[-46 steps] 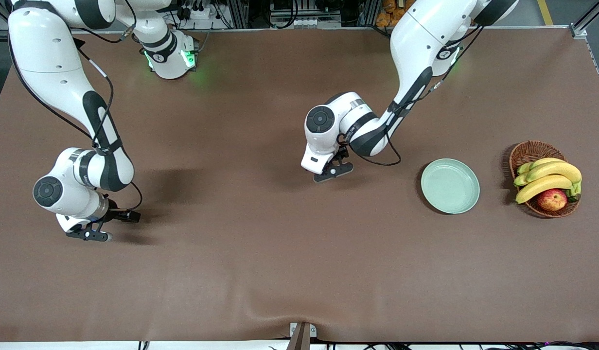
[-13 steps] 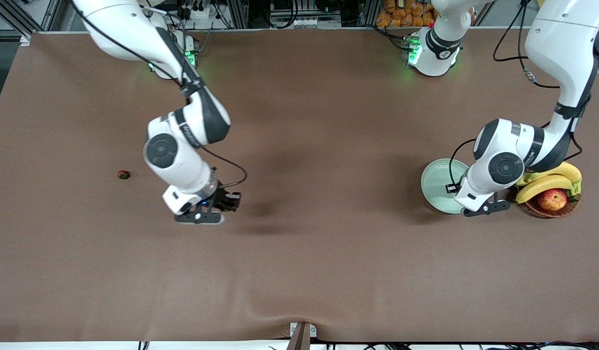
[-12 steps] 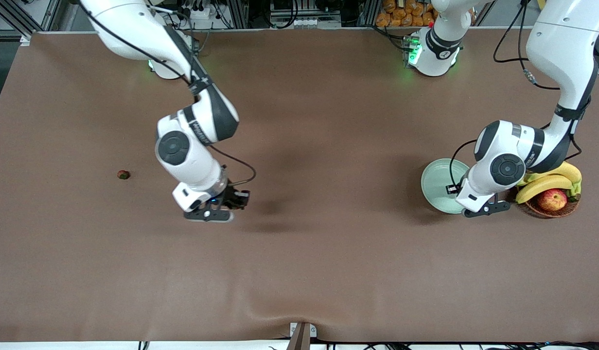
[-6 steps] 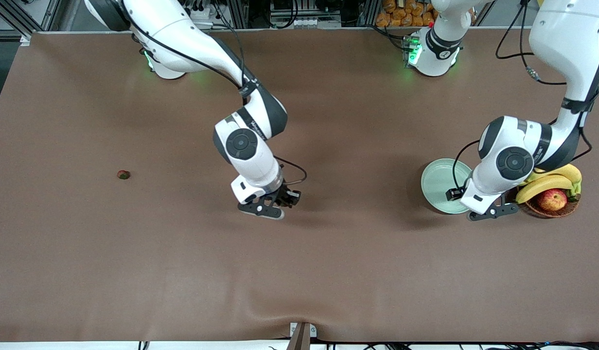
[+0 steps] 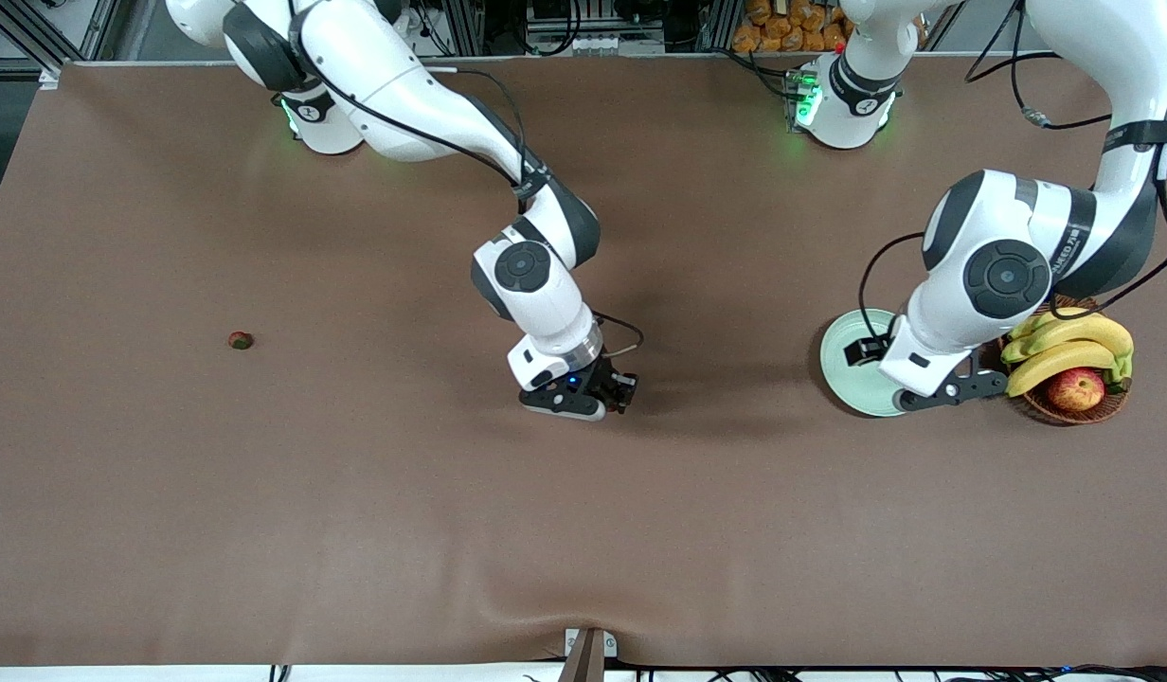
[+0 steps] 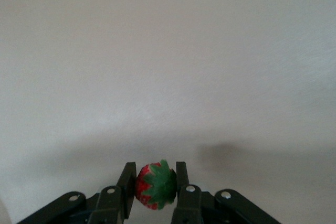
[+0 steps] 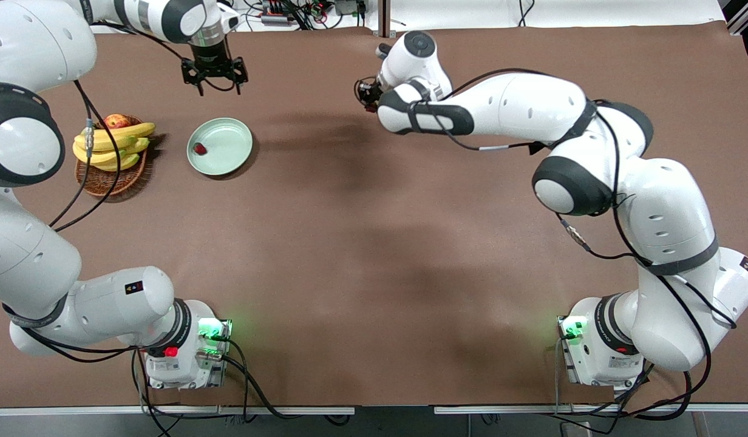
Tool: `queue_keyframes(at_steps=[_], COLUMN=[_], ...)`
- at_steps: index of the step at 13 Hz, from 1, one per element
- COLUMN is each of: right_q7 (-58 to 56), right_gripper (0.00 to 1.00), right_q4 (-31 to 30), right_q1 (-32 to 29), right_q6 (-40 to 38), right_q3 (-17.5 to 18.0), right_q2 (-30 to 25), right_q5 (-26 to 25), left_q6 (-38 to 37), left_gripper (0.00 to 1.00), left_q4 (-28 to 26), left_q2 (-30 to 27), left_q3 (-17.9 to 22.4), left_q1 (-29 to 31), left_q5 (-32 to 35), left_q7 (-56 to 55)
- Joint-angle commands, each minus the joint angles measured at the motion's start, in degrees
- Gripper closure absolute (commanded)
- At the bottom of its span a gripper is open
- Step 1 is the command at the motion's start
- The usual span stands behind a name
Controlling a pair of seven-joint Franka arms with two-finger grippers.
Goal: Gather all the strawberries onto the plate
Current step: 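Carry the strawberry to the plate while the right gripper carries another mid-table, then open the left gripper over the plate while the right gripper releases its strawberry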
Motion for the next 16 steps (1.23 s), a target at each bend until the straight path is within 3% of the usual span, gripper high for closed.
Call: queue_keyframes(at_steps=[1,6,7,8,11,14,16], right_q7=[1.3,1.4,1.2,1.2,0.9,-1.1,-7.0], right_gripper=[1.00,0.99,0.54,0.01,0.00,0.00,0.00], right_q4=[6.5,6.7,6.7,6.7,6.4,6.1,5.5], right_q1=[1.8,3.4,3.4,3.4,2.9,0.1,-3.2], right_q6=[0.3,5.2,5.2,5.1,2.8,-7.6,-14.7], right_q3=[-1.3,-1.3,-1.3,-1.4,-2.5,-5.3,-5.5], right_q2=[5.5,8.9,8.9,8.8,5.7,-0.8,-4.8], right_q5=[0.1,0.2,0.2,0.1,-0.3,-0.2,-0.2], left_q6=[-1.5,-0.1,0.6,1.4,4.1,9.1,11.9], left_gripper=[0.00,0.00,0.00,0.00,0.00,0.00,0.00], left_q4=[0.9,0.9,0.9,0.9,0.9,1.4,4.6], left_q2=[1.2,5.0,5.7,6.5,8.6,10.6,14.0], left_q3=[-3.0,-3.2,-3.2,-3.2,-3.2,-3.1,-3.1], left_q1=[-0.4,-7.0,-8.0,-8.8,-11.3,-12.6,-13.6], left_q5=[-1.6,-1.6,-1.6,-1.6,-1.6,-1.5,-1.3], left_q7=[-6.4,-18.4,-20.2,-22.2,-26.9,-29.7,-33.7])
